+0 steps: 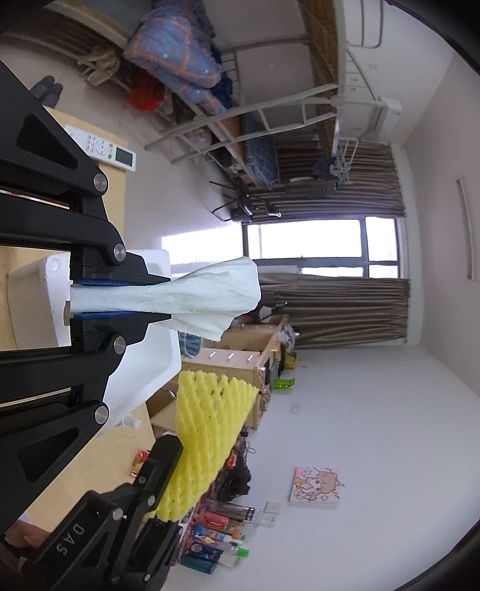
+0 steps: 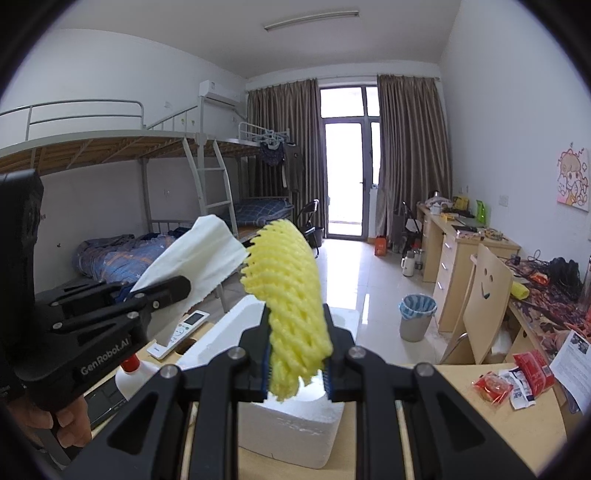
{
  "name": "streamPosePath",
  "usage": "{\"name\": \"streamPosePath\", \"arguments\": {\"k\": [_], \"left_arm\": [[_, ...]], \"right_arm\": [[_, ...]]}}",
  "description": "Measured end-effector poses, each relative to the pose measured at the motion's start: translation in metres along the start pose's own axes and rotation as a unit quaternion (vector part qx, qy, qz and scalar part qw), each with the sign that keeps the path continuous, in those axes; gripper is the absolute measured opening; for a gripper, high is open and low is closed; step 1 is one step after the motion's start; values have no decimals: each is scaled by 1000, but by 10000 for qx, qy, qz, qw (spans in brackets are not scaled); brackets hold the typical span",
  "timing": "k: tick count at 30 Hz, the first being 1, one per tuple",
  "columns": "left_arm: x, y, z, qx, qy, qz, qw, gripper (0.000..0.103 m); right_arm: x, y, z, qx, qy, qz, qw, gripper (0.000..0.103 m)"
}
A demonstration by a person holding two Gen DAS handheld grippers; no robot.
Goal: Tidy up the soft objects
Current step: 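Lift the paper towel with the left tool while the right tool carries the foam sleeve to the box, then open the left tool to drop the paper towel into the white foam box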
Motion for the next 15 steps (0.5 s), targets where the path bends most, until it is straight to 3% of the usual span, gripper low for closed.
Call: {"name": "streamPosePath", "arguments": {"k": [5, 15], "left_arm": [[9, -6, 2, -64, 14, 278, 9996, 10], [26, -35, 18, -490, -141, 500, 9974, 10]], "right_arm": [[2, 3, -2, -104, -115, 124, 9998, 25], [9, 3, -9, -114, -170, 361, 9991, 25]]}}
Point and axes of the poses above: each gripper's, at about its wrist camera, not at the fingertips, and y roughly against the way its jaws point, x to its right, z to its underside, the point moved 9 cm from there along -y, roughly the way its jaws point, and after that the axes turned 6 degrees about -z, right-handed, at the moved point
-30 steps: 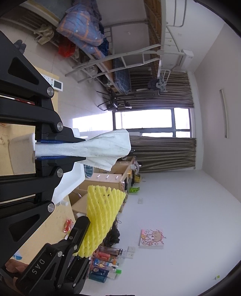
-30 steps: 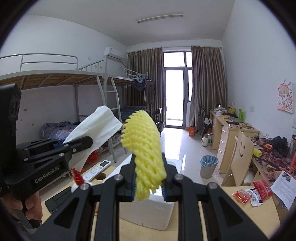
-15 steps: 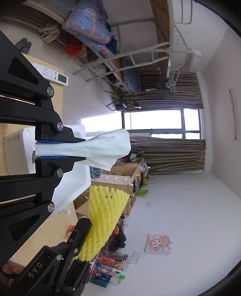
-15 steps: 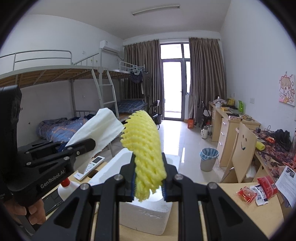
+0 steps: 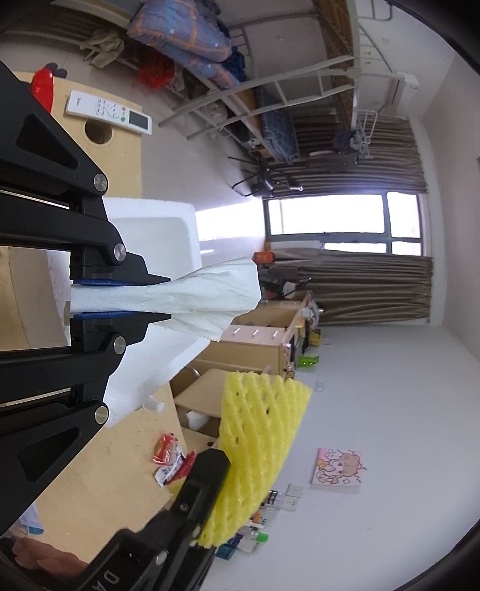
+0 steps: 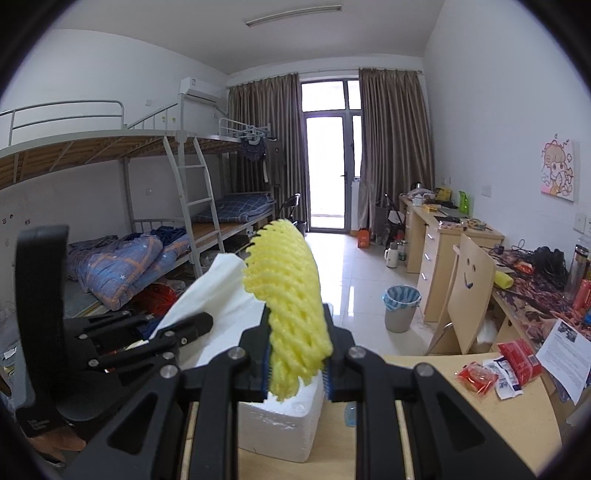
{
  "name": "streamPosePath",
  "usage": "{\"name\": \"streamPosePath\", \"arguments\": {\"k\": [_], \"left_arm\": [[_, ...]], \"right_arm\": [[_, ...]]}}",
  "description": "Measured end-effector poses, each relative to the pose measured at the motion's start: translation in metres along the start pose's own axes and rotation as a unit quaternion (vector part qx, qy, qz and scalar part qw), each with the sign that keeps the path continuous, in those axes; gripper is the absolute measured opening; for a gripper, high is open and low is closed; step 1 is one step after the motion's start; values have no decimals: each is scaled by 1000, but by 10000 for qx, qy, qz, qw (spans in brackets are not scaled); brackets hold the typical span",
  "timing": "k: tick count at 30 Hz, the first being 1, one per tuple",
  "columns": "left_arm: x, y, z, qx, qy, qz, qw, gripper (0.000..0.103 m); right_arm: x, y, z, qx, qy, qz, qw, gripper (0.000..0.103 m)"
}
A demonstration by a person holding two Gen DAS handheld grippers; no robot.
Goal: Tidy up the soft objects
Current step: 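Open the left tool to drop the paper towel into the white foam box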
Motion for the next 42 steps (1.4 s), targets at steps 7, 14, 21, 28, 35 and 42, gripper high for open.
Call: {"name": "streamPosePath", "arguments": {"k": [7, 14, 21, 28, 35, 42], "left_arm": [[4, -13, 5, -99, -8, -15, 9999, 10], [3, -21, 7, -93, -53, -248, 9996, 84], [0, -5, -6, 346, -52, -409, 9986, 101], [-9, -1, -8, 339, 35, -519, 9981, 101], [-18, 20, -17, 637, 116, -771, 9949, 102], [-34, 30, -20, 687, 200, -1218, 9900, 102]], "right_arm": [[-4, 2, -2, 24, 7, 23, 10000, 25], [2, 6, -2, 99, -8, 42, 9999, 25], [7, 10, -5, 161, -74, 76, 9998, 25], [5, 11, -5, 173, -82, 87, 9998, 25], [1, 5, -4, 153, -38, -37, 9999, 25], [0, -6, 0, 37, -25, -112, 9999, 25]]}}
Point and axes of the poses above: each gripper's, at about its wrist camera, not at the fingertips, and y roughly against the way its jaws point, x to its right, z to its underside, the point moved 9 cm from there along -y, roughly the way its jaws point, and after that the axes turned 6 degrees about -z, right-handed, at the moved point
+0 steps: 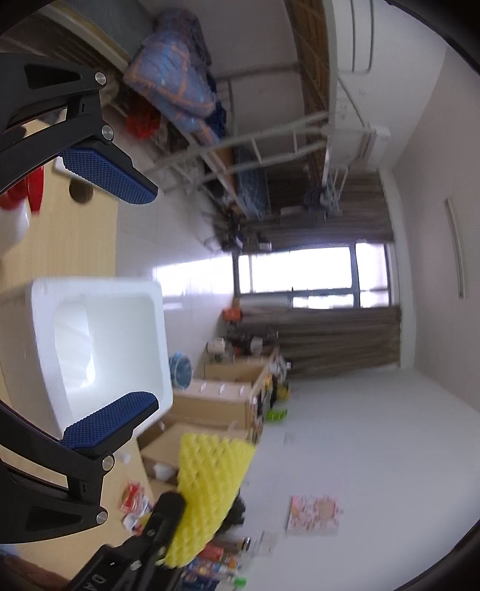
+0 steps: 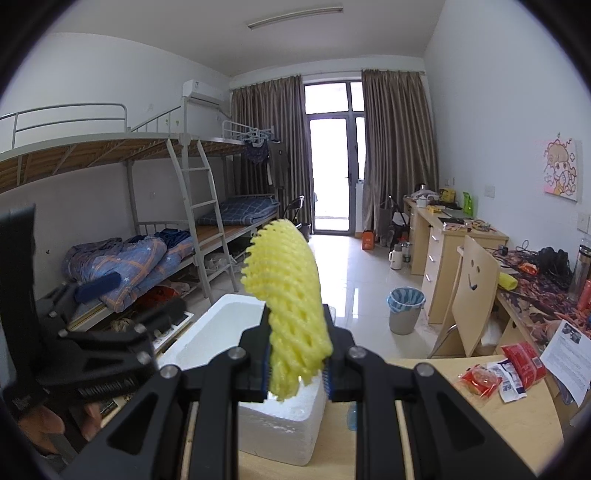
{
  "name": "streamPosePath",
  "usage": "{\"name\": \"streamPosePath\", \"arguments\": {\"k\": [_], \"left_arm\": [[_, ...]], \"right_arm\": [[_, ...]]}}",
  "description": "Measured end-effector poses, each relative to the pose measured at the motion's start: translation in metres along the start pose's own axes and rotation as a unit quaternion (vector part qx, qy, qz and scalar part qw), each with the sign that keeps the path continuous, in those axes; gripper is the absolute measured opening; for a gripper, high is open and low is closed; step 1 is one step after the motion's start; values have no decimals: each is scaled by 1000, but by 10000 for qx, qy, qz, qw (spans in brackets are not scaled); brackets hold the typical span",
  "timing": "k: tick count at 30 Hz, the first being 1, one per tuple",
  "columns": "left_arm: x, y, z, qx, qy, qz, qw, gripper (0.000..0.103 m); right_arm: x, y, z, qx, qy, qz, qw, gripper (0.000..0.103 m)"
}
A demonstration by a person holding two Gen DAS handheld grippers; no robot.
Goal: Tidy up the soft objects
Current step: 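Open the left tool to drop the paper towel into the white foam box, then lower the yellow foam sleeve into the box and open the right tool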
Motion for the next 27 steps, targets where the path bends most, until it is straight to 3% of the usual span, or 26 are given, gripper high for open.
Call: {"name": "streamPosePath", "arguments": {"k": [5, 11, 27], "left_arm": [[-23, 8, -6, 85, 150, -458, 9988, 102], [-34, 13, -12, 163, 188, -573, 9980, 102], [-69, 14, -17, 206, 415, -846, 9953, 102]], "right_arm": [[3, -7, 2, -73, 62, 48, 9999, 25], [-4, -23, 5, -276, -77, -271, 9992, 25], [-21, -51, 10, -505, 89, -198, 9985, 25]]}}
Point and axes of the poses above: each gripper's, at about its wrist camera, not at the fingertips, and y roughly against the way its jaws point, x to its right, z to its underside, the point moved 9 cm from there along -y, roughly the way its jaws point, and after that the axes turned 6 degrees about -z, right-handed, at the moved point
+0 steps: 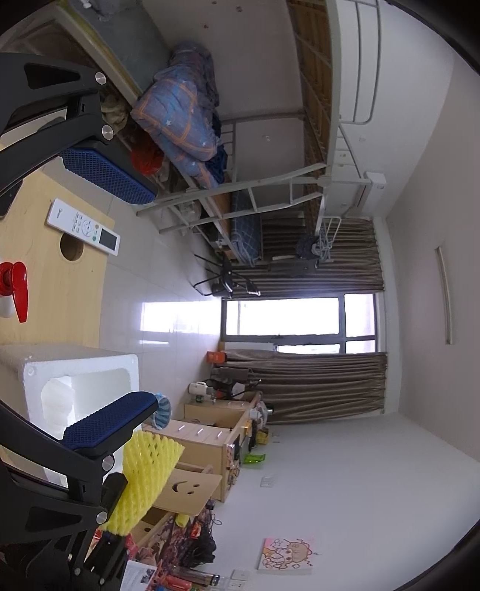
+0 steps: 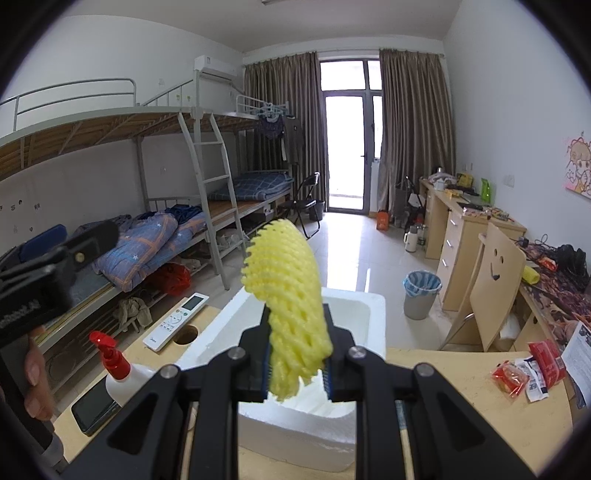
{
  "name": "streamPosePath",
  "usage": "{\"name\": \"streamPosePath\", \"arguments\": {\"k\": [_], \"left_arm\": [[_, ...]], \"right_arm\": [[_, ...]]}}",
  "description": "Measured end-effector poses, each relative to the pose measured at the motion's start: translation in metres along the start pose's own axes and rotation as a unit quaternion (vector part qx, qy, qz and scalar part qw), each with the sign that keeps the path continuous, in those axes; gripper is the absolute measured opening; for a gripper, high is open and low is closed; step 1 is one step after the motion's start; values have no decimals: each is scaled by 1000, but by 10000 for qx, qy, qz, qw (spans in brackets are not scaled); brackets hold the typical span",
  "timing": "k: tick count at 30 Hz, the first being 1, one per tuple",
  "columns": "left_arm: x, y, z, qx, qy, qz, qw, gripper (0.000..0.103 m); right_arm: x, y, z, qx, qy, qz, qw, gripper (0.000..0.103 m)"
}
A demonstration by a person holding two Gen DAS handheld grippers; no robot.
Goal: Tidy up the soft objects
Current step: 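Lower the yellow foam sleeve into the box and open the right tool, then move both tools back from the box toward the remaining table items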
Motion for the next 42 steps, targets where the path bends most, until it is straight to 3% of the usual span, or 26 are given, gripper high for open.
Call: {"name": "streamPosePath", "arguments": {"k": [6, 9, 10, 14, 15, 35, 42], "left_arm": [[-3, -1, 0, -21, 13, 12, 10000, 102], [-4, -1, 0, -30, 31, 43, 10000, 102], [-5, -1, 0, -21, 37, 31, 10000, 102], [-6, -1, -1, -29, 60, 18, 10000, 102], [-7, -1, -1, -27, 70, 20, 10000, 102], [-5, 4, -1, -44, 84, 106, 9999, 102], [-3, 11, -1, 0, 88, 222, 9997, 102]], "right_arm": [[1, -10, 2, -132, -39, 23, 9999, 25], [0, -16, 2, -211, -68, -40, 9997, 30], [0, -17, 3, -234, -58, -6, 9997, 35], [0, -20, 5, -261, -54, -7, 9996, 73], [0, -20, 6, -261, -67, -3, 9996, 74], [-2, 5, 2, -151, -15, 157, 9998, 79], [-8, 20, -1, -45, 1, 35, 10000, 80]]}}
Point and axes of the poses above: each gripper's, at about its wrist camera, not at the fingertips, and y roughly against the way its jaws point, x to its right, z to its underside, the point moved 9 cm from there along -y, roughly the way its jaws point, and after that the axes turned 6 degrees about -z, right-handed, at the moved point
